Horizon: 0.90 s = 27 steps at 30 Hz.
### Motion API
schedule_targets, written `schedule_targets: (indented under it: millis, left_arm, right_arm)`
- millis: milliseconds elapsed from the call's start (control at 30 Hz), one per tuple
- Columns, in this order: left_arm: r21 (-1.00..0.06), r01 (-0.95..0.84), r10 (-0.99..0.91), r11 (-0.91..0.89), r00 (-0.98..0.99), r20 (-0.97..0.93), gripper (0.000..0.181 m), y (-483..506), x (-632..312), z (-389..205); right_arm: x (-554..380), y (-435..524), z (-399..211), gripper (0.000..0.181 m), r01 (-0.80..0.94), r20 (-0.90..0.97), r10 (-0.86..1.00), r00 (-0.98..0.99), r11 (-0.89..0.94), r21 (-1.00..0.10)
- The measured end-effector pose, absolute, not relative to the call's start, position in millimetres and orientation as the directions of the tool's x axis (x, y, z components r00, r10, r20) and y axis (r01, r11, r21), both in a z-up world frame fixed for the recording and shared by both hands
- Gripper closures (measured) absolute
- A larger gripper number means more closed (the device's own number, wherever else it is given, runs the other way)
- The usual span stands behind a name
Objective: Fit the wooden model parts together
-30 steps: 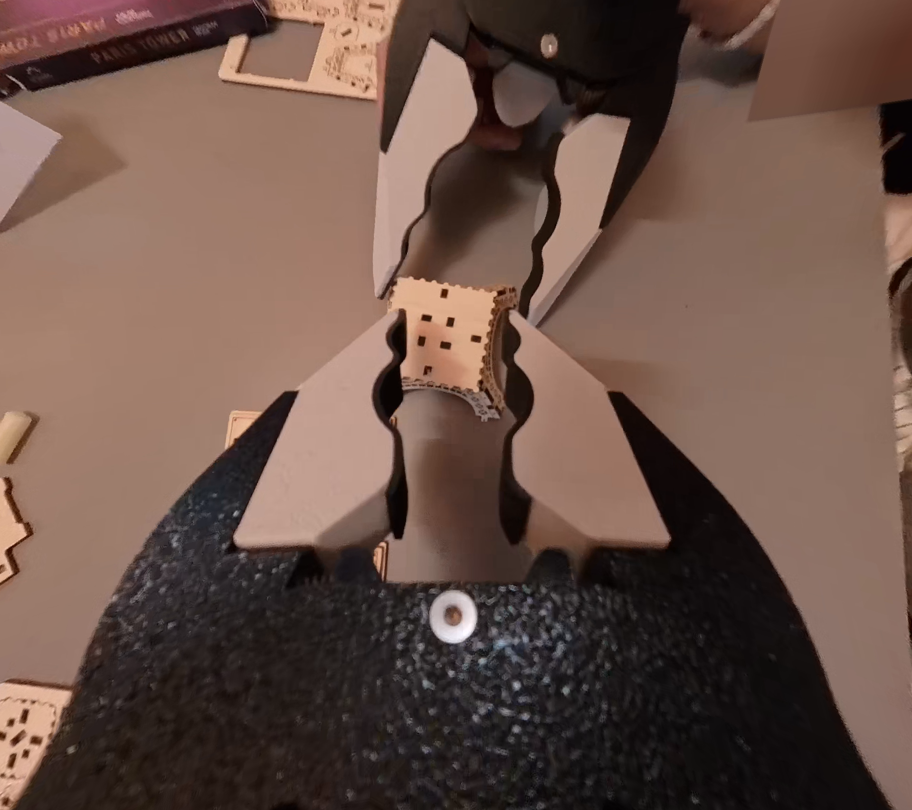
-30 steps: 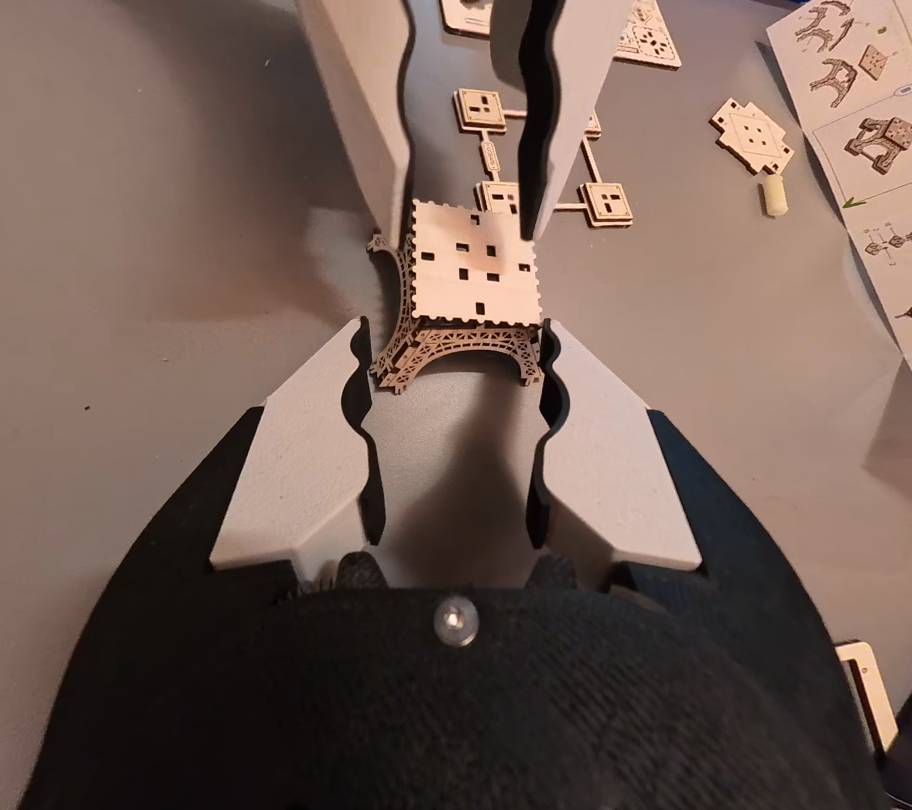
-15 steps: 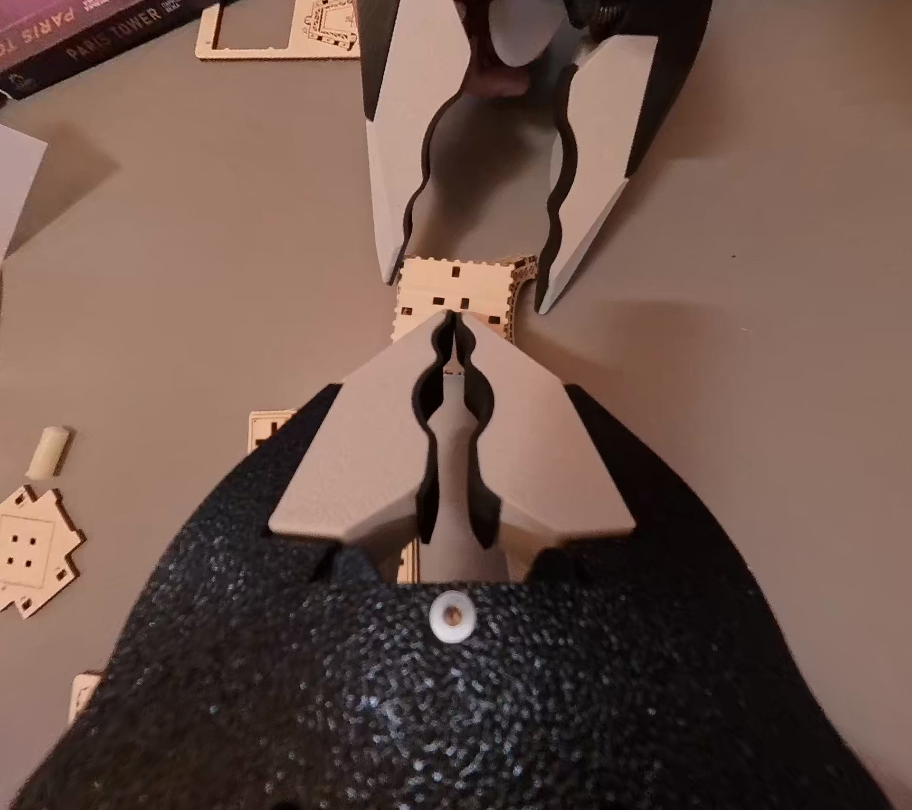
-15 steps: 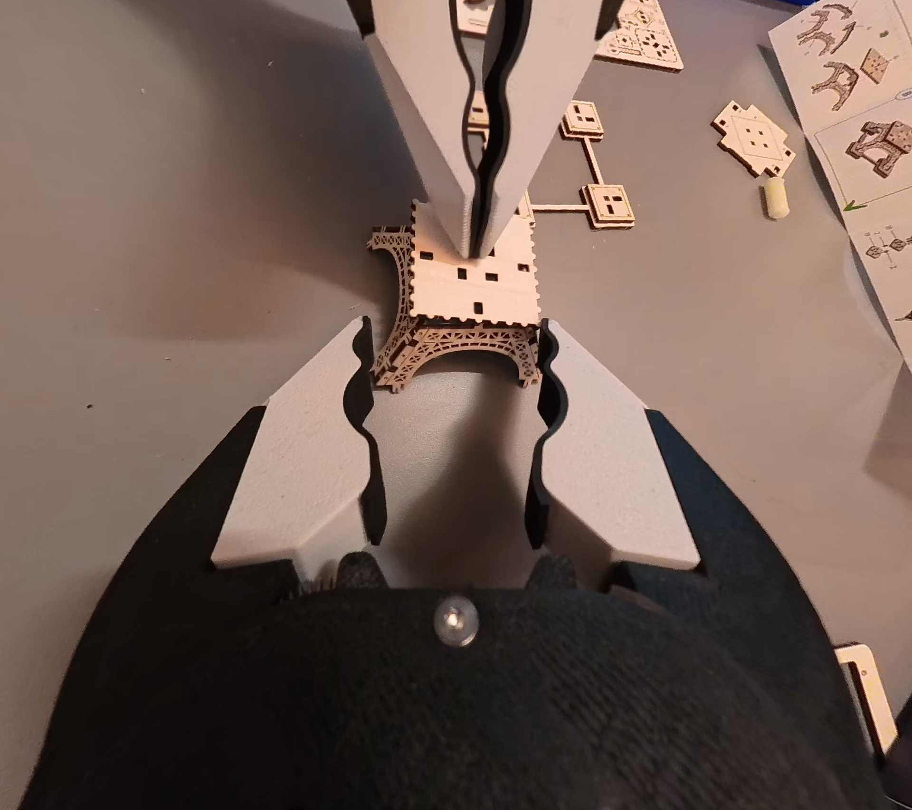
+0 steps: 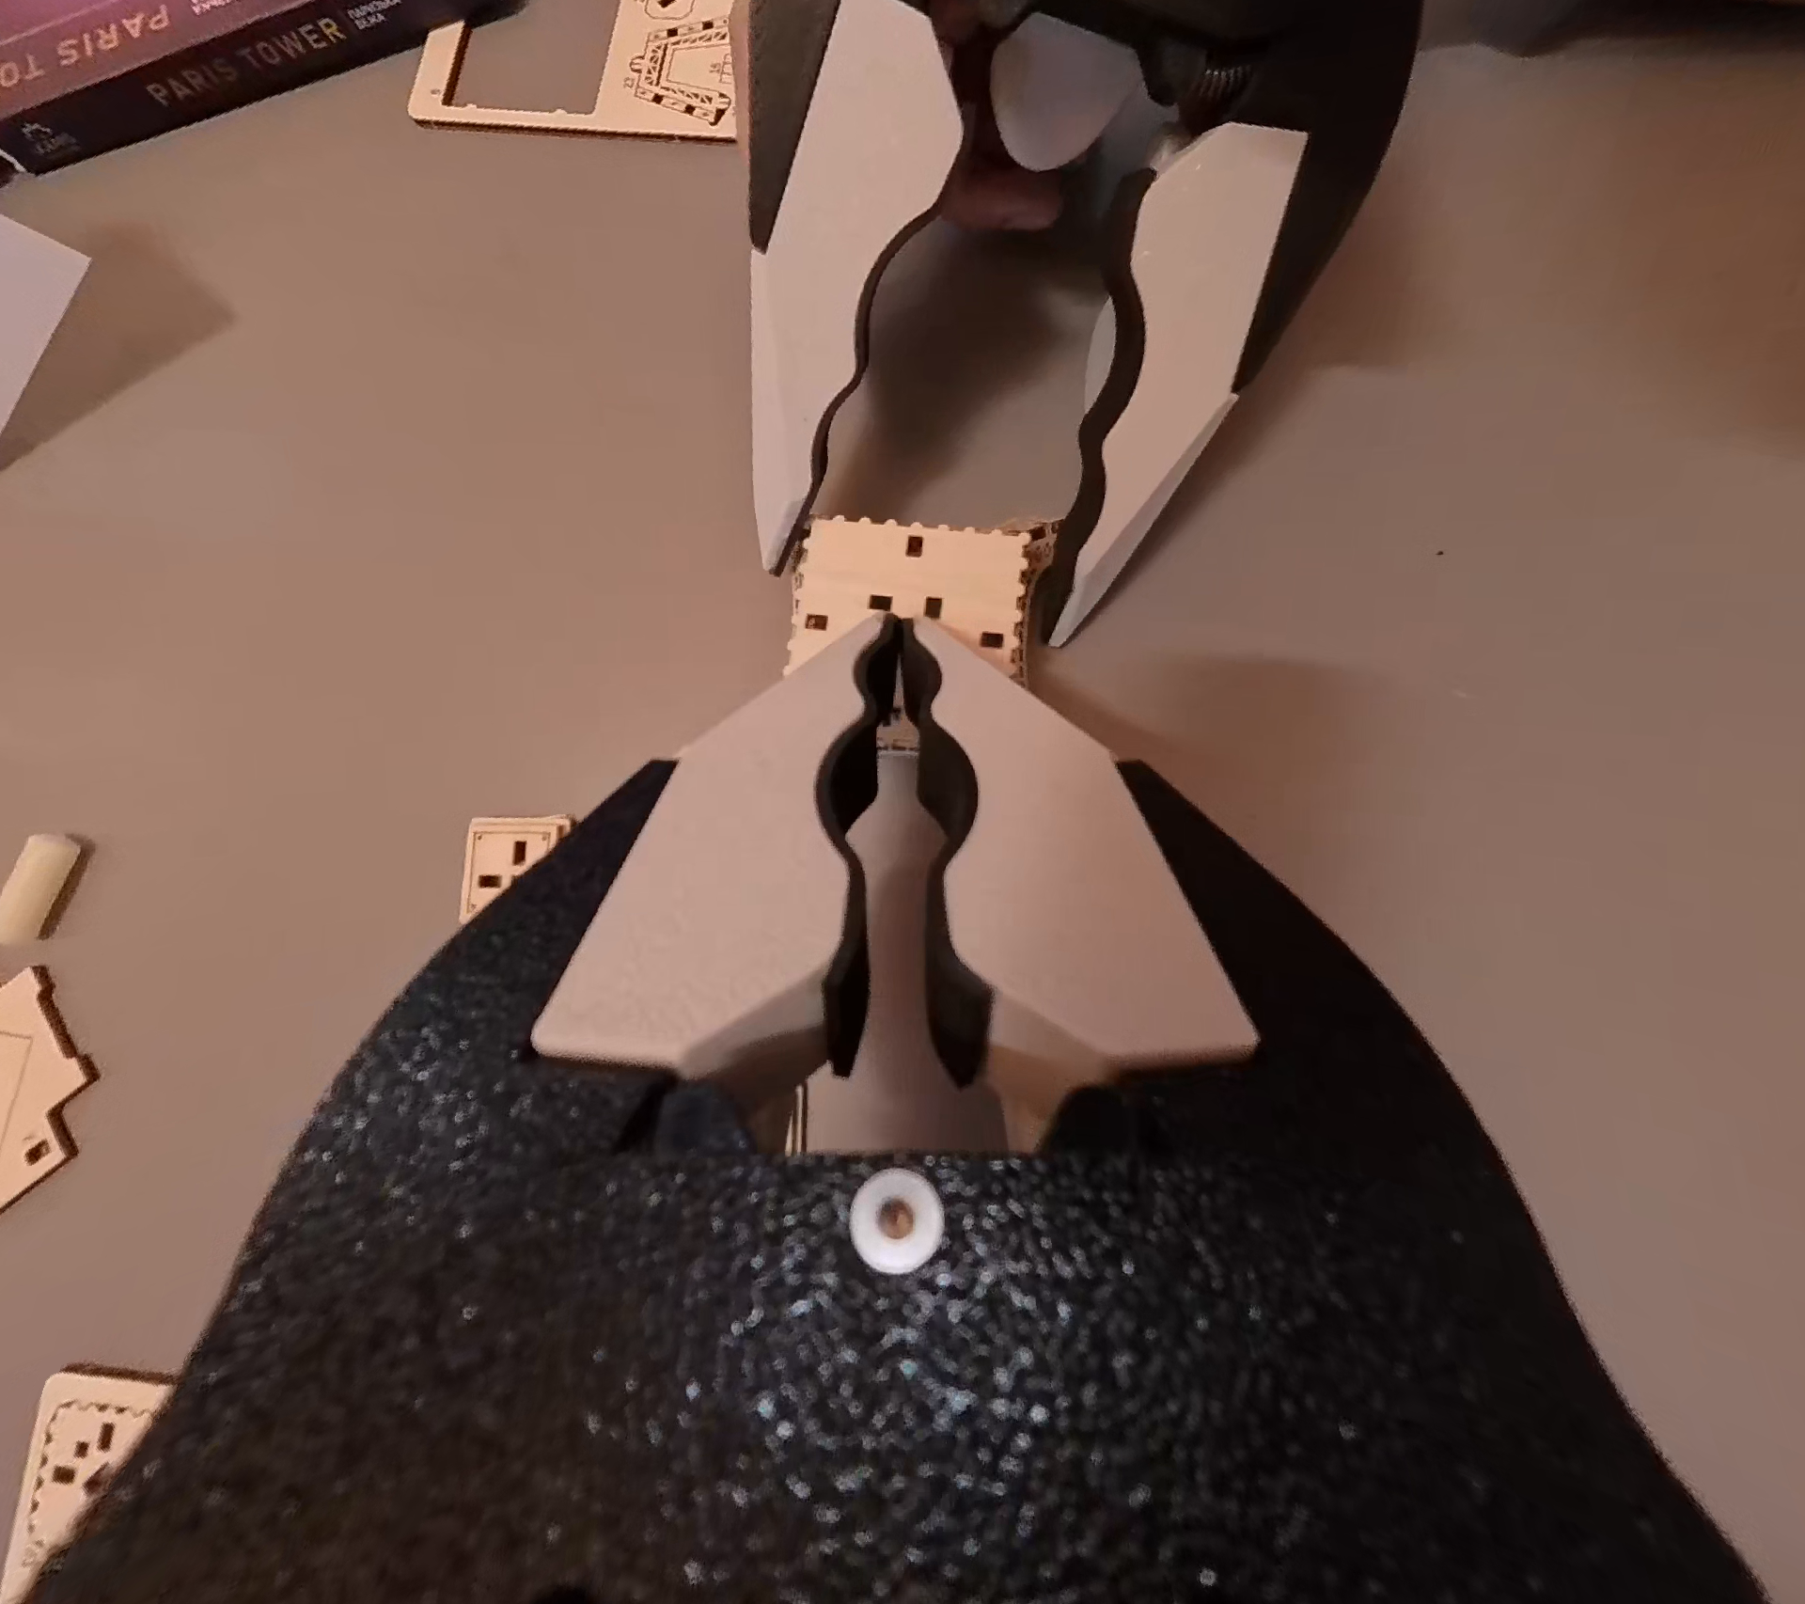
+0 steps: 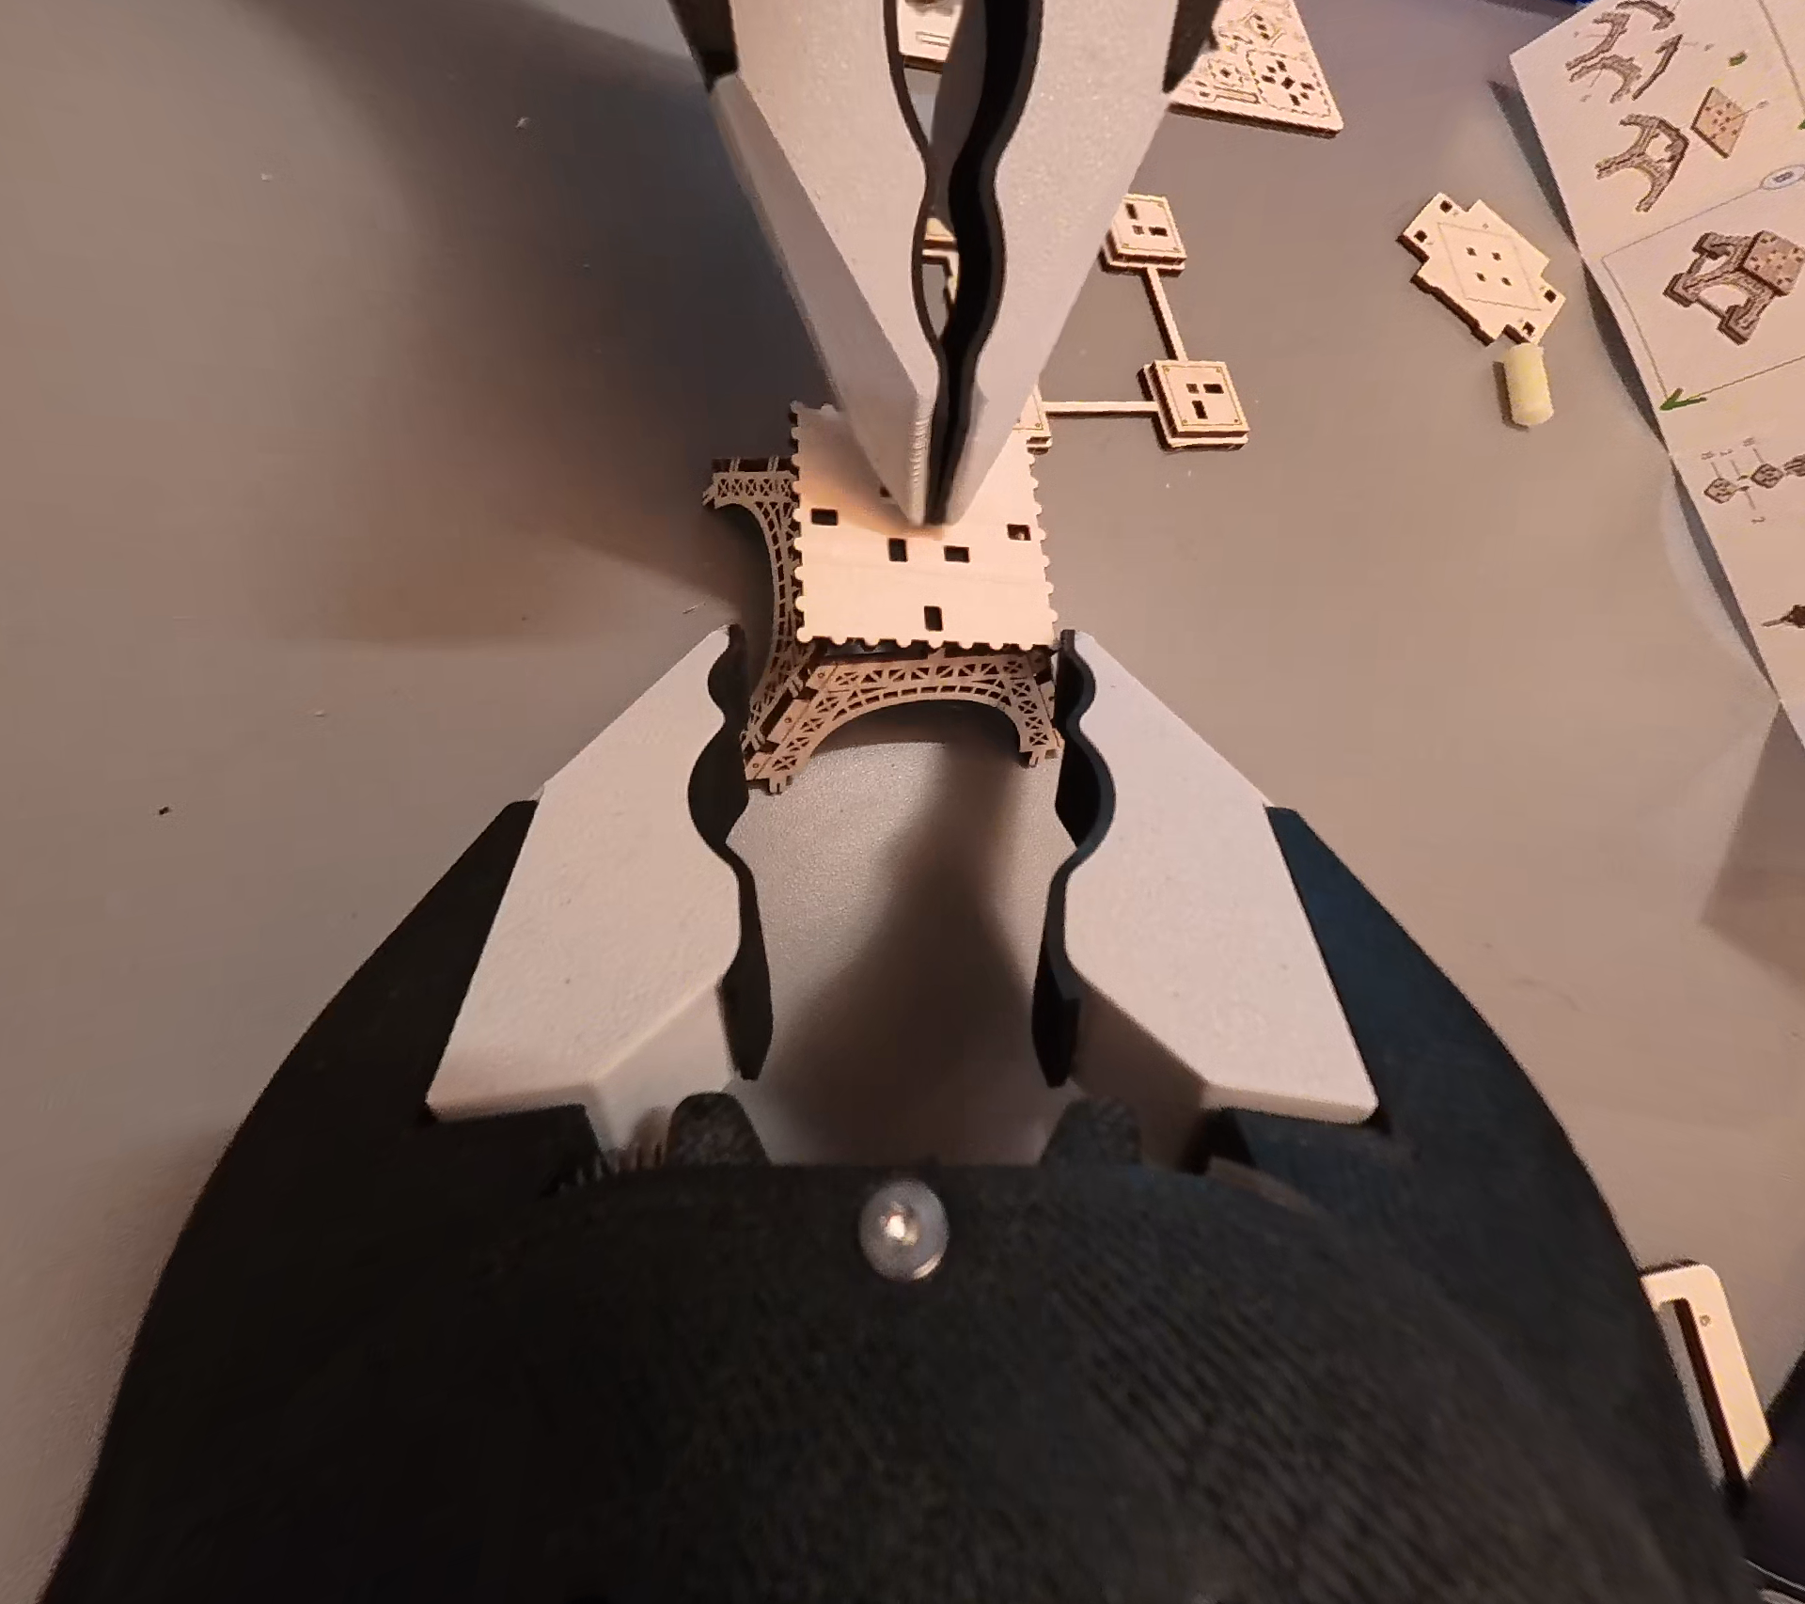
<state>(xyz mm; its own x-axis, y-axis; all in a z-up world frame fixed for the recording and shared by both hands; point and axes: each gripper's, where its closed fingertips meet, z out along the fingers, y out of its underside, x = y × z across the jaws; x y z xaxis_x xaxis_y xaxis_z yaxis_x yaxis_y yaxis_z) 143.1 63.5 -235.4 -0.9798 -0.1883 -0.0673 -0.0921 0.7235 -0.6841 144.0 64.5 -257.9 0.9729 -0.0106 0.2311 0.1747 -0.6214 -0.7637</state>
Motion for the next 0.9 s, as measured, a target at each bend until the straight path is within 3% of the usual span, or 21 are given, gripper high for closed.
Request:
schedule_targets:
  millis: [333, 500, 667, 900]
  left_arm:
    - [-0.667, -0.080, -0.198, 0.740, -0.975, -0.102, 0.180, 62, 141, -233]
    - [-0.674, -0.094, -0.195, 0.732, -0.978, -0.075, 0.132, 79, 139, -232]
    - [-0.687, -0.128, -0.205, 0.715, -0.978, -0.030, 0.125, 77, 136, -238]
    - [-0.709, -0.152, -0.230, 0.689, -0.973, -0.015, 0.131, 64, 139, -239]
  right_arm:
    - [143, 64, -258, 0.121, 0.178, 0.232, -0.007, 0.973, -0.621, -0.763]
    - [143, 64, -258, 0.121, 0.179, 0.234, -0.007, 0.972, -0.621, -0.763]
    - [143, 64, -258, 0.121, 0.180, 0.234, -0.005, 0.972, -0.621, -0.763]
    - [143, 65, -258, 0.122, 0.181, 0.234, -0.004, 0.972, -0.621, -0.763]
